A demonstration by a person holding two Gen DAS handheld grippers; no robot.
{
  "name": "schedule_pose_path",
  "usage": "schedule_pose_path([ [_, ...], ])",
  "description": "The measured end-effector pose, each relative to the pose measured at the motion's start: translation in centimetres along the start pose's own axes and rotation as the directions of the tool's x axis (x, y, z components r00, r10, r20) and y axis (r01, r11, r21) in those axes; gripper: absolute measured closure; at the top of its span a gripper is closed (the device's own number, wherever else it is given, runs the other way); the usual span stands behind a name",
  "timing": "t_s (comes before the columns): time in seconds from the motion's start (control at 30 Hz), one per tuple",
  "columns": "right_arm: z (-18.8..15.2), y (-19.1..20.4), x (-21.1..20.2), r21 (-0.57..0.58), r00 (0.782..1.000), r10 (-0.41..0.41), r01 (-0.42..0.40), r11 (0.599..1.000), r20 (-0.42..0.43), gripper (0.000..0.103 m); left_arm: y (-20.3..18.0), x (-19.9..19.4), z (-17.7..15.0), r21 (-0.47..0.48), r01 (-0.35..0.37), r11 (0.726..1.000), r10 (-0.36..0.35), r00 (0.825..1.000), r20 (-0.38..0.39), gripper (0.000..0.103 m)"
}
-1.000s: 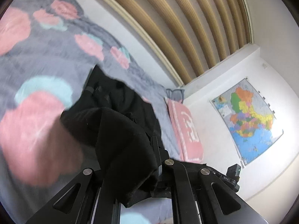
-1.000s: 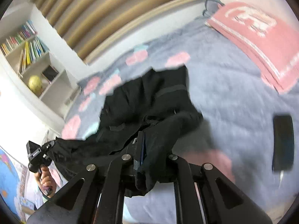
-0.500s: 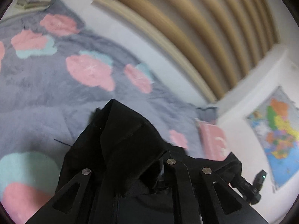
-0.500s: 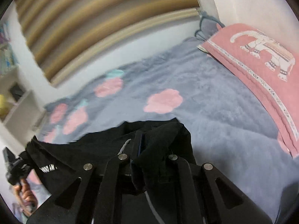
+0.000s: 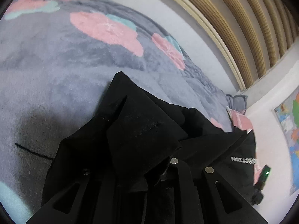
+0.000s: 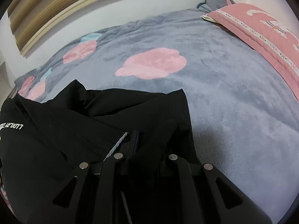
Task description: Fold large clothes
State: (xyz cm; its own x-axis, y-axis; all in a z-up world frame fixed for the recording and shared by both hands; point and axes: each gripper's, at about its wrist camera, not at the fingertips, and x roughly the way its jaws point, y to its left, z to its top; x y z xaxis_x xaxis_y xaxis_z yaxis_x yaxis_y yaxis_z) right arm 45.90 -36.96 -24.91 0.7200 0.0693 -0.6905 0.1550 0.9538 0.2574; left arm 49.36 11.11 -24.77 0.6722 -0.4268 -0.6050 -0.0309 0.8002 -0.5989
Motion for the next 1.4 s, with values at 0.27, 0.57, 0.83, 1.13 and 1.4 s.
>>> schedule_pose_path([
  [0.27,1.2,-1.2,-1.6,0.035,0.988,0.127,-0.125,0.992,-0.09,0.08,-0.4,-1.5,0.8,0.011,0.032,0.999,-0.031,0.996,-0.09,0.084],
  [0.57,1.3,-5.6,-14.8,-0.071,0.942,0.311,-0.304,0.95,0.128,0.004,-2.8,-17.5,2.1,0.222,0.319,0.921,-0.338,0.94,0.052,0.019],
  [0.83,3.5,-3.1,-7.4,-0.164,0.983,0.184,-0.182,0.97,-0.001,0.008,0.3,-8.5,4.8,0.084,0.104,0.991,-0.1,0.993,-0.056,0.019],
  [1.13,5.2,-2.3,0.6,-0.134,0.966,0.23,-0.246,0.96,-0.118,0.053,3.4,-0.8,6.8,-0.123,0.156,0.98,-0.178,0.966,-0.189,0.02],
  [1.4,5.7,0.3,-9.2,-0.247,0.981,-0.012,0.061,0.967,0.194,0.091,-0.8,-8.6,6.7,0.062,0.071,0.996,-0.074,0.996,0.046,0.095],
])
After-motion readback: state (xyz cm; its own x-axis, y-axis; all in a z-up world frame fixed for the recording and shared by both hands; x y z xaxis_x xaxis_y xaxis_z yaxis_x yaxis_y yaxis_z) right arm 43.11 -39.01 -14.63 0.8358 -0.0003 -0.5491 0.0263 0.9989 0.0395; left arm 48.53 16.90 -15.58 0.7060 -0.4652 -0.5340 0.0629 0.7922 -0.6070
